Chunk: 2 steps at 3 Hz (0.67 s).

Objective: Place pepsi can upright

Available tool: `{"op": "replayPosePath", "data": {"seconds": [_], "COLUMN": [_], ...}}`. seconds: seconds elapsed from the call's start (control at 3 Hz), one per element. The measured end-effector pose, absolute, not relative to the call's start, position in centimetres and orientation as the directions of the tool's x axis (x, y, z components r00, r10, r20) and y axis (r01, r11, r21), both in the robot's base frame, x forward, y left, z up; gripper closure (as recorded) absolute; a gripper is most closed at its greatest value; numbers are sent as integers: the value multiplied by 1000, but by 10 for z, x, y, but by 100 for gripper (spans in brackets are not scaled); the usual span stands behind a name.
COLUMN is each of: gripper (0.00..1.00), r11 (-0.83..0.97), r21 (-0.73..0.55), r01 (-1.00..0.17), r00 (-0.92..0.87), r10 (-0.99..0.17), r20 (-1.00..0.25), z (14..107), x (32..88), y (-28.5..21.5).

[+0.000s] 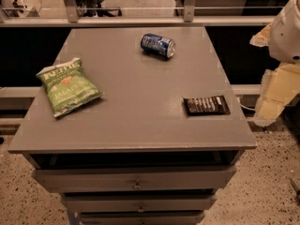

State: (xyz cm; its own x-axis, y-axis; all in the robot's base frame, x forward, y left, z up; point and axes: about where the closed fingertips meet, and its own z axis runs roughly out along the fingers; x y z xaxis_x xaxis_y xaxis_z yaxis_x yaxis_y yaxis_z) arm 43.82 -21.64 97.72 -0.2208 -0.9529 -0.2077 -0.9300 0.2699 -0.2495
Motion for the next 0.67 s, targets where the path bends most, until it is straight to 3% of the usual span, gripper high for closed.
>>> {"op": "replayPosePath", "data": {"seconds": [0.67], "gripper": [0], "r11": [258], "r21": [-263], "r01": [-930], "r00": [-194], "r10": [-949], "r20": [-248], "z": [975], "x": [454], "y": [-204]}}
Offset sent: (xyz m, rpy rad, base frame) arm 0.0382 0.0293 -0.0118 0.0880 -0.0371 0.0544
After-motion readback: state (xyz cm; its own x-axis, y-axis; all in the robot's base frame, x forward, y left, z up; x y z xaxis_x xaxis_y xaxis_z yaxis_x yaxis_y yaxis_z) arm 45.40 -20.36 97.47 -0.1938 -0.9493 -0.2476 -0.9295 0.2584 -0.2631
